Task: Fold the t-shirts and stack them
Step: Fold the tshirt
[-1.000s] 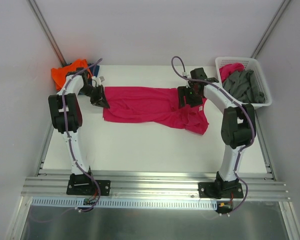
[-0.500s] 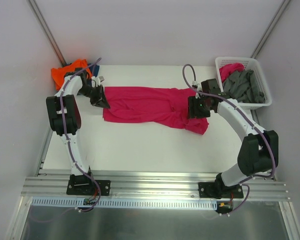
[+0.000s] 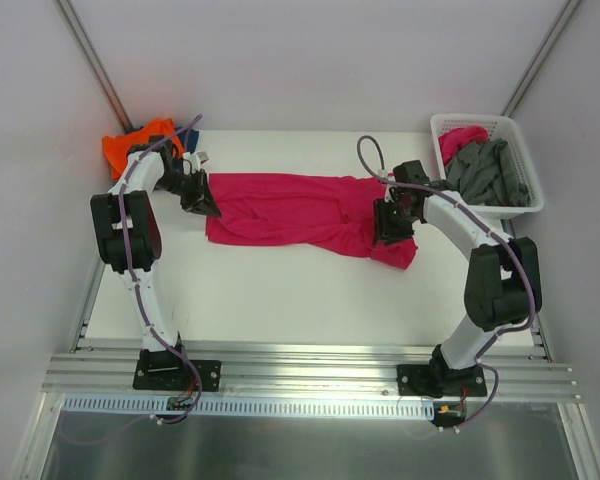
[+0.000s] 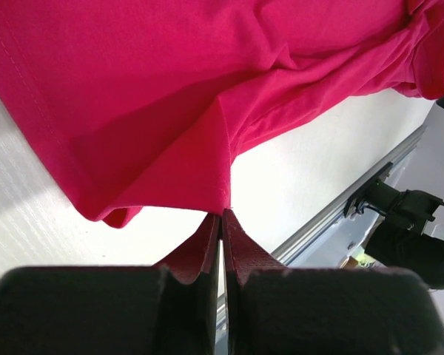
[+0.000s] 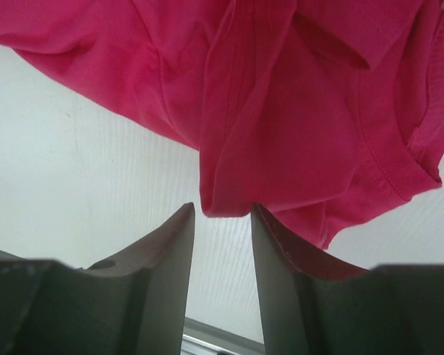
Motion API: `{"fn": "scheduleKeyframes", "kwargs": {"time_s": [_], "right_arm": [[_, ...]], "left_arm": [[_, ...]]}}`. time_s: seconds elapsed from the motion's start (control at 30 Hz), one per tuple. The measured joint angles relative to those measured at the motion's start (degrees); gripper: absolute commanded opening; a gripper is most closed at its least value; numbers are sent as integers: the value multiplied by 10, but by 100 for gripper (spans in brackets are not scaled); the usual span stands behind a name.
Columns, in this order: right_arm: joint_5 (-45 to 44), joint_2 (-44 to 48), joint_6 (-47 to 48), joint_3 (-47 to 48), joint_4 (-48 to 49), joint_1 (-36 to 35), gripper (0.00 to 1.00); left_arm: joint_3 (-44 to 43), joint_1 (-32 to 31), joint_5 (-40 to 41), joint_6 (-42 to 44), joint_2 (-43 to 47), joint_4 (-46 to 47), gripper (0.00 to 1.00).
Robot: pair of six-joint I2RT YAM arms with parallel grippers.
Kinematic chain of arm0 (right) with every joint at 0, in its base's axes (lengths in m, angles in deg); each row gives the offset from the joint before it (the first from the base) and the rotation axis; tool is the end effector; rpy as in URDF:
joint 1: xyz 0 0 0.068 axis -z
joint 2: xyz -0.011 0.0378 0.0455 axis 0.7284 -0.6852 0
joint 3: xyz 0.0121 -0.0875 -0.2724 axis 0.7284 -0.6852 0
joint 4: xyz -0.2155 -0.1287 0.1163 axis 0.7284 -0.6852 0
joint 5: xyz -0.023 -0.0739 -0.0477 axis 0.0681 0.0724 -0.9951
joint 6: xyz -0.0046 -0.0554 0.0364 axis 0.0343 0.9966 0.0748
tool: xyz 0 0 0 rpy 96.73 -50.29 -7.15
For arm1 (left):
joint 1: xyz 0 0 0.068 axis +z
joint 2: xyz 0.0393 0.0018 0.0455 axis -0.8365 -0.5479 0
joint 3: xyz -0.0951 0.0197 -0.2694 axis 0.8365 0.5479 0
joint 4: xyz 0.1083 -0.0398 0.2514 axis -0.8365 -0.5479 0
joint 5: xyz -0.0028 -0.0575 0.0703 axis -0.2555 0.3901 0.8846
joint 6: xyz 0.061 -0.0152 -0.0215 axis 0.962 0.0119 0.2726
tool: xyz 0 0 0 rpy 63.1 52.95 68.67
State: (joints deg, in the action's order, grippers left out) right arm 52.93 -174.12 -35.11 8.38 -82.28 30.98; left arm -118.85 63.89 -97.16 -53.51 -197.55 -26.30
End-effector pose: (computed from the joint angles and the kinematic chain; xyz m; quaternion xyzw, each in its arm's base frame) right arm 0.3514 0.1105 0.2258 -0.2243 0.9398 0.1152 0.2308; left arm 0.4571 0.0209 0.1984 0.0124 0.9257 -0.3524 0.1372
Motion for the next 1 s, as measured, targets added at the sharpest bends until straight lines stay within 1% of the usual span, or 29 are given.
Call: {"fn": "scheduleKeyframes", "kwargs": {"time_s": [0.07,0.1,0.17,0.2,0.27,0.3,0.47,0.5,0.53,0.57,0.63,0.73,0.87,0.93,1.0], "right_arm": [[0,-15,0,10,0,0,36],[0,-20,1,16,0,0,30],[0,-28,3,25,0,0,20],[0,-29,3,28,0,0,10],[0,-30,5,29,-1,0,3],[0,-30,5,30,-1,0,1],[0,-24,5,30,-1,0,1],[0,-20,5,29,0,0,1],[0,-13,4,25,0,0,1],[0,-6,4,21,0,0,1],[0,12,4,10,0,0,1],[0,33,4,-4,0,0,1],[0,46,4,-16,0,0,1],[0,47,4,-18,-1,1,1],[0,47,4,-19,0,3,1]], "left_arm": [[2,0,-1,0,3,0,0],[2,0,-2,0,3,0,0],[3,0,-3,0,3,0,0],[3,0,-3,0,3,0,0],[3,0,-3,-1,3,0,0],[3,0,-3,-1,4,0,0],[19,0,-4,-1,14,0,1],[22,0,-4,-1,15,2,6],[26,0,-4,-1,17,2,21],[32,0,-4,1,19,4,30],[45,0,-2,-3,24,4,41],[71,0,0,-7,38,5,49],[106,0,0,-8,61,4,50],[124,0,0,-8,75,6,48],[141,0,0,-8,87,5,44]]}}
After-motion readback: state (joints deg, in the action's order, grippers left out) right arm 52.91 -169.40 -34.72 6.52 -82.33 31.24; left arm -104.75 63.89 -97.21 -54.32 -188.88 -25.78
